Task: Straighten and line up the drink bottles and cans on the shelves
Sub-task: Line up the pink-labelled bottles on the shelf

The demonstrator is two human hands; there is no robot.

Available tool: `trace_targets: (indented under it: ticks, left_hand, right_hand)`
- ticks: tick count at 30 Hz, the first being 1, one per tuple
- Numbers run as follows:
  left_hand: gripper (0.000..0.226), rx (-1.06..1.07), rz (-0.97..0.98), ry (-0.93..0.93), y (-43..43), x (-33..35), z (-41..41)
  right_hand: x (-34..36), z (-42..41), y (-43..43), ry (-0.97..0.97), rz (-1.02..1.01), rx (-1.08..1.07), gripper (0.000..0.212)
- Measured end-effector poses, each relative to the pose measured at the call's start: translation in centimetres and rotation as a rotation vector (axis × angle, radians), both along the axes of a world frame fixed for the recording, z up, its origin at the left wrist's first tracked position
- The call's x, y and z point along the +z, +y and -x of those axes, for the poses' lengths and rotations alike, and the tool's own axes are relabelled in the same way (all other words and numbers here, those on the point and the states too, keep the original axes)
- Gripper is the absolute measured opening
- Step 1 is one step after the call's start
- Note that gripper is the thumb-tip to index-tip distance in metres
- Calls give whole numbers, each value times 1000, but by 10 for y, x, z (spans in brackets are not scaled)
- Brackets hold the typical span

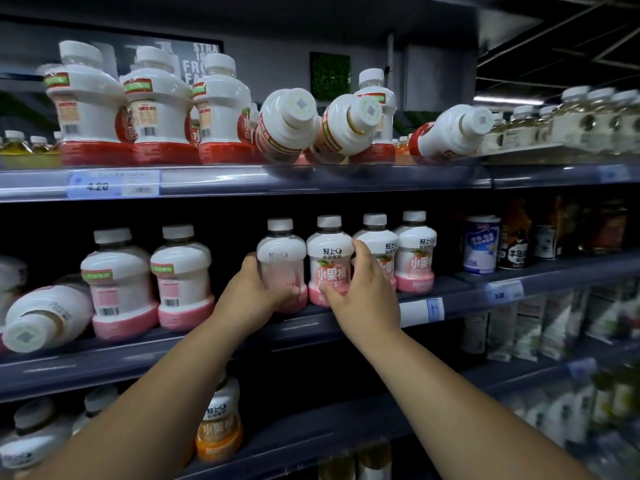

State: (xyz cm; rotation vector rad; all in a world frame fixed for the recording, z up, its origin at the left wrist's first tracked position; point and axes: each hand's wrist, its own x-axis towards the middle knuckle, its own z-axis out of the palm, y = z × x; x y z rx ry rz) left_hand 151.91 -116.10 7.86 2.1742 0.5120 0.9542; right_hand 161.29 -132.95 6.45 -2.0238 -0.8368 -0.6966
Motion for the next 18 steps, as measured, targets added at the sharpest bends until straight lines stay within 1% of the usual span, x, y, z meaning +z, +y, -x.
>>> trace_targets:
  ticks: [2,4,8,9,11,13,15,16,18]
  left_hand:
    - [58,-5,-9,-1,-1,0,2]
    - [55,-12,-18,13,-3,-1,5]
    - [51,-4,-37,36,-6,0,11]
    - [50,1,-53,48,-7,0,12]
    - [49,9,-94,52,-11,2,16]
    - [58,41,-167,12,-12,3,24]
    - [77,112,-229,-20,-8,3,36]
    - [80,133,-229,-34,-7,4,45]
    - [77,146,-201,-69,-2,0,67]
  right_hand:
    - [-3,1,-2,-2,-6,-8,87]
    - [-8,-3,-5,-30,-36,-14,79]
    - [-9,-17,-19,-19,-205,-18,60]
    - [-8,-19,-20,-25,-233,12,56]
    - [-6,-15,-17,-48,-221,126,51]
    - [-5,-4,-6,-69,-189,280,51]
    - [-4,8,10,-55,-168,410,52]
    - [-3,14,17,-47,-153,456,53]
    - [-1,27,34,-66,-155,523,52]
